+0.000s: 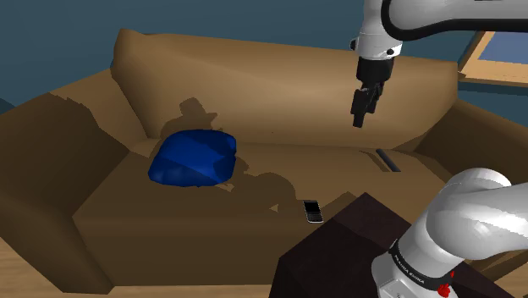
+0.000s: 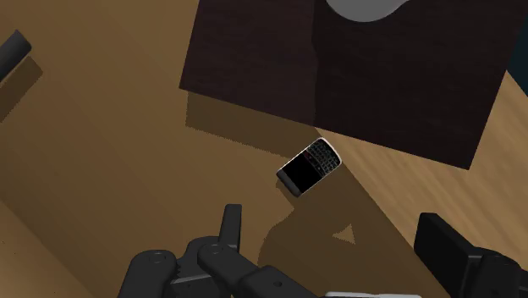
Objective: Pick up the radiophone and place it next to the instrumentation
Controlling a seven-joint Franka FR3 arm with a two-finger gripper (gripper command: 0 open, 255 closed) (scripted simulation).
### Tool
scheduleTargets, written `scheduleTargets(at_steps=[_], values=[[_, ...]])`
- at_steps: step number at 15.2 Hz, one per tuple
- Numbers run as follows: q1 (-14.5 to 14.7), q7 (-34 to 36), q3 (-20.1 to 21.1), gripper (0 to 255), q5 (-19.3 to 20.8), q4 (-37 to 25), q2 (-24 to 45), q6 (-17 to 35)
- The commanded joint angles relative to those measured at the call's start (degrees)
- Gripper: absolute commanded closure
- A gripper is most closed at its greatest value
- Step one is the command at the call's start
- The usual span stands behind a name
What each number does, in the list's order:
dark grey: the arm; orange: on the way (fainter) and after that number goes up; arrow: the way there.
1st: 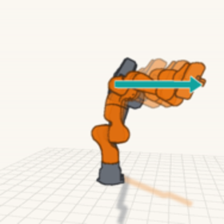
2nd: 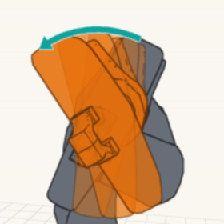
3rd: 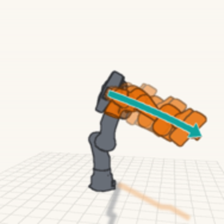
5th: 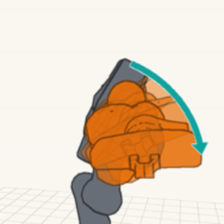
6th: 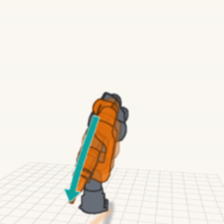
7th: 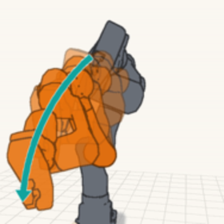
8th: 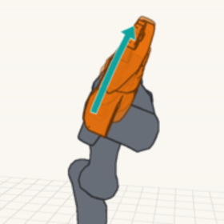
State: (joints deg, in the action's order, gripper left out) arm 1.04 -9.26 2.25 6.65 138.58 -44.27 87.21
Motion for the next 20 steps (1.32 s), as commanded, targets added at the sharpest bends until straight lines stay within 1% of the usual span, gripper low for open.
scheduleTargets(at_steps=[1, 6, 11, 16, 20], values=[[0.00, 0.00, 0.00, 0, 0.00, 0.00, 0.00, 0.00], [-1.52, 5.74, -0.03, 0, -1.81, 10.10, -0.85, 10.14], [-2.92, 11.25, 0.19, 0, -3.62, 18.80, 0.90, 21.61], [-4.16, 16.54, 0.67, 0, -5.53, 25.71, 6.27, 35.05], [-4.97, 20.57, 1.20, 0, -7.19, 29.50, 13.94, 47.53]])
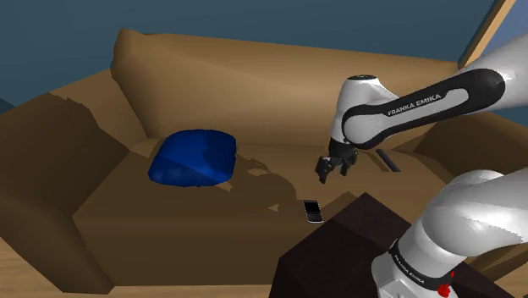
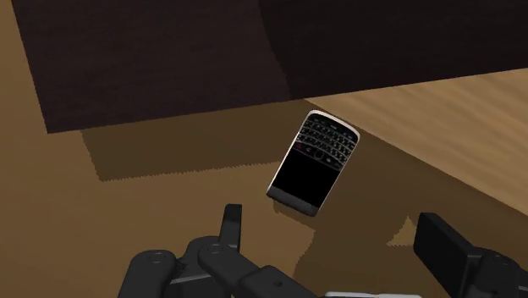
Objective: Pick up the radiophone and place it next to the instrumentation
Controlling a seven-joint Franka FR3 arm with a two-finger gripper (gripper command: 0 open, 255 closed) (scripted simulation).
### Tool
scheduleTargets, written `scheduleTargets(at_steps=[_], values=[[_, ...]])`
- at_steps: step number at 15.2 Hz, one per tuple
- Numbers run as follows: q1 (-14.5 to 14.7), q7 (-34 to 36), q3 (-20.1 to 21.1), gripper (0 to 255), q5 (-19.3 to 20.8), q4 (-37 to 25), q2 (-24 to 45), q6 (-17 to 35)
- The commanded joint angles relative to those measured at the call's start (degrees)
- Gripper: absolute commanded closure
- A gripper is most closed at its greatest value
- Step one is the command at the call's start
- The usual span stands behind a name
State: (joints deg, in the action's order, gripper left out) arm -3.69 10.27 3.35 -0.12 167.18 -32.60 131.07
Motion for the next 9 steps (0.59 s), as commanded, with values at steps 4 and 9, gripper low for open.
scheduleTargets(at_steps=[4, 9], values=[[-0.76, 4.74, 0.60, 0, -2.29, 2.70, 13.17, 17.47], [-0.31, 7.62, 0.70, 0, -6.51, 1.73, 30.21, 35.01]])
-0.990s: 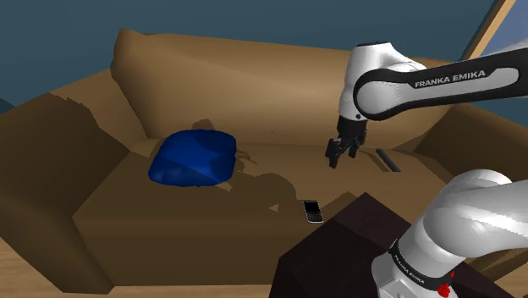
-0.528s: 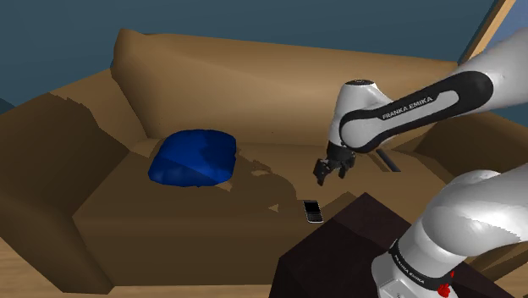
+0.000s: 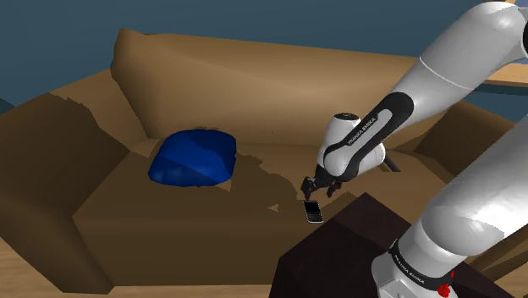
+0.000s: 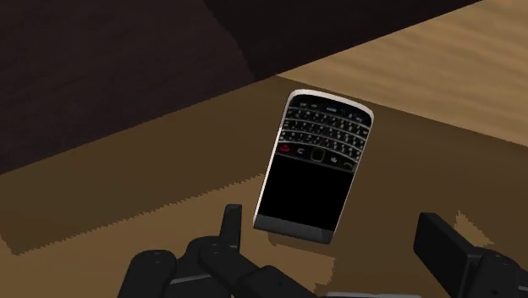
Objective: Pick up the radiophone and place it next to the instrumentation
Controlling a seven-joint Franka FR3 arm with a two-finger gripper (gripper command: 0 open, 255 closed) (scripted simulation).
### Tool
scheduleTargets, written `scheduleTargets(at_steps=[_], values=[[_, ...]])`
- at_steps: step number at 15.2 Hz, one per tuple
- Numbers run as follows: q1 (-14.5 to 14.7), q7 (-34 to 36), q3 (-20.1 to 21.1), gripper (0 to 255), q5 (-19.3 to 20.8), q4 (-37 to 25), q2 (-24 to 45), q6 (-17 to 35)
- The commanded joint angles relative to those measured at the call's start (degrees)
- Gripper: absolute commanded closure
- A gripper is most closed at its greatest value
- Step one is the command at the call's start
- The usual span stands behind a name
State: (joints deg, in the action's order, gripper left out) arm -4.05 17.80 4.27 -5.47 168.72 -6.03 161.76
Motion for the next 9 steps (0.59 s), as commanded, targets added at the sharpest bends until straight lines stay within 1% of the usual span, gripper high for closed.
scheduleTargets(at_steps=[1, 2, 6, 9], values=[[0.24, -0.31, 0.03, 0, -3.24, -0.46, 7.26, 7.62], [0.22, -0.91, 0.44, 0, -5.01, -0.96, 9.55, 9.61], [-0.65, -2.45, 1.84, 0, -6.92, -2.05, 15.14, 14.12], [-1.61, -3.07, 2.92, 0, -7.52, -3.03, 19.34, 17.37]])
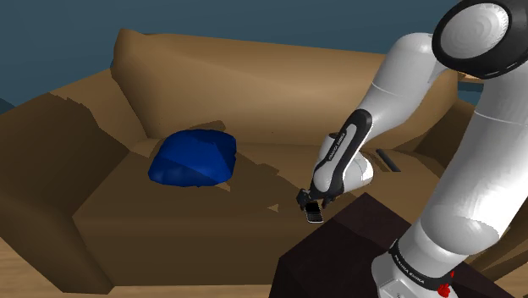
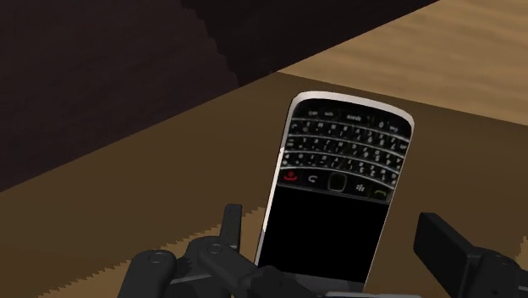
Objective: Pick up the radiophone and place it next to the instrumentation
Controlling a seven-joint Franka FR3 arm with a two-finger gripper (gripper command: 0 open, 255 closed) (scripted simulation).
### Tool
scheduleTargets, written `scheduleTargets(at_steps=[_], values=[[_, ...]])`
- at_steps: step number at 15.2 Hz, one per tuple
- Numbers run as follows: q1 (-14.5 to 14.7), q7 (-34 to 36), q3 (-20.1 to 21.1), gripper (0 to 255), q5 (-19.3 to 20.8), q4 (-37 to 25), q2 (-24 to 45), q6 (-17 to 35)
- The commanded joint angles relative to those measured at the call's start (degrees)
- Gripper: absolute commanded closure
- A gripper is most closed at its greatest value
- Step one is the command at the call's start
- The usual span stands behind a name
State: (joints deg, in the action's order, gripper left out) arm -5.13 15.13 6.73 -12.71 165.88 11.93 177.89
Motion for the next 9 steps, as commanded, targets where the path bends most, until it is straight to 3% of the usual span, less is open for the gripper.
scheduleTargets(at_steps=[1, 8, 9], values=[[-0.70, -0.40, 0.62, 0, -0.25, -0.39, 2.18, 1.85], [-0.72, -0.35, 0.62, 0, -0.18, -0.38, 2.15, 1.83], [-0.72, -0.35, 0.62, 255, -0.18, -0.38, 2.15, 1.83]])
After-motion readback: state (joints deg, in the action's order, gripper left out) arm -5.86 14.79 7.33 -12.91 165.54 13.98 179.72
